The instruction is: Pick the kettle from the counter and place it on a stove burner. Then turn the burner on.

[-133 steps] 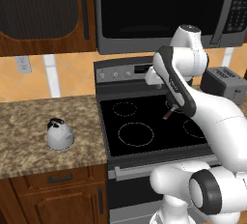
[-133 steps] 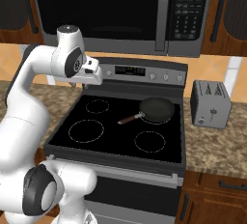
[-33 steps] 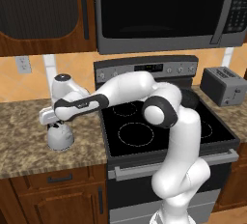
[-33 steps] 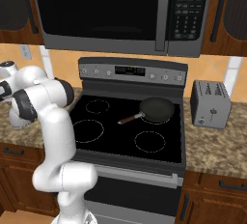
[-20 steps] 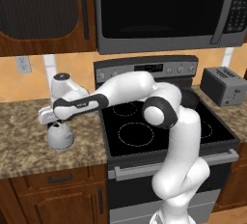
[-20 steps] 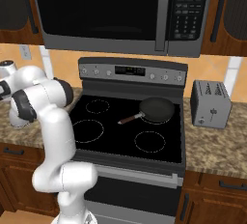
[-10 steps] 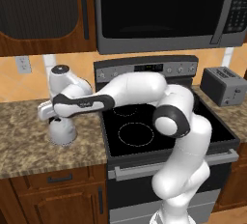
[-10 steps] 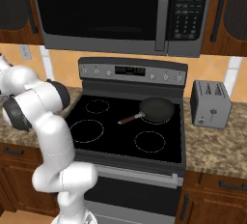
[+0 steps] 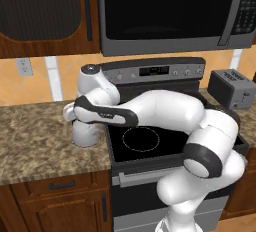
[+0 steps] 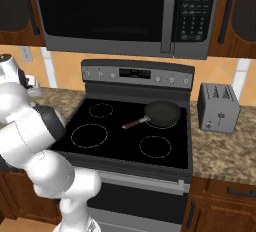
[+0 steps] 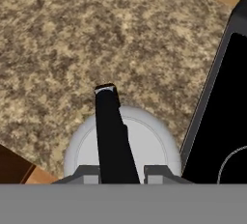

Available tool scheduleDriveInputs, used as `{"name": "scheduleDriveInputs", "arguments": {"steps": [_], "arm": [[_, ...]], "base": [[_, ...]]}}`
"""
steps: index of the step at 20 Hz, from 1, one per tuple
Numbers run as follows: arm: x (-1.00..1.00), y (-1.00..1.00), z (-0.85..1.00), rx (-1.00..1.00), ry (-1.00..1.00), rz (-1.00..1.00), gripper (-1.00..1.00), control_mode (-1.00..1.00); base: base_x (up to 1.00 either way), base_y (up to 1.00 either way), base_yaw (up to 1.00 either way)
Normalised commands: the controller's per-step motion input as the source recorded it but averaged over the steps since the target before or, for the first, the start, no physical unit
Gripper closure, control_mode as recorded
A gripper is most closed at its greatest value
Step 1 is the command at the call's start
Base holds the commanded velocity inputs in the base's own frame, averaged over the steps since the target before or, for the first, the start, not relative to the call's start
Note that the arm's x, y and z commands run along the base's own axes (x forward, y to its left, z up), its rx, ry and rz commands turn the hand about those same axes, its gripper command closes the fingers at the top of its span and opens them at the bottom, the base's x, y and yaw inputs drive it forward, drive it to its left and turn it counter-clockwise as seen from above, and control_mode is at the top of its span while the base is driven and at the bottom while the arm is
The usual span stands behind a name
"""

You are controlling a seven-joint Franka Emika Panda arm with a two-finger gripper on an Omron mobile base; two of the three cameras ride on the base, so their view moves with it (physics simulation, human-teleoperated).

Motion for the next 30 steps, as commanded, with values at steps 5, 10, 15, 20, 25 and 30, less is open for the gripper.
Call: {"name": "scheduleDriveInputs", "arguments": {"steps": [5, 10, 15, 20, 25, 30], "arm": [[-0.15, -1.0, 0.25, 0.04, 0.0, 0.0, 1.0, -1.0], [-0.05, -0.95, 0.17, 0.0, 0.0, 0.0, 1.0, -1.0], [-0.03, -0.9, 0.01, 0.0, 0.05, 0.0, 1.0, -1.0], [0.0, -0.65, 0.0, -0.01, 0.09, 0.0, 1.0, -1.0], [0.02, -0.28, 0.0, -0.08, 0.13, 0.0, 1.0, -1.0], [0.03, -0.24, 0.0, -0.12, 0.06, 0.0, 1.0, -1.0]], "base": [[0.0, 0.0, 0.0], [0.0, 0.0, 0.0], [0.0, 0.0, 0.0], [0.0, 0.0, 0.0], [0.0, 0.0, 0.0], [0.0, 0.0, 0.0]]}}
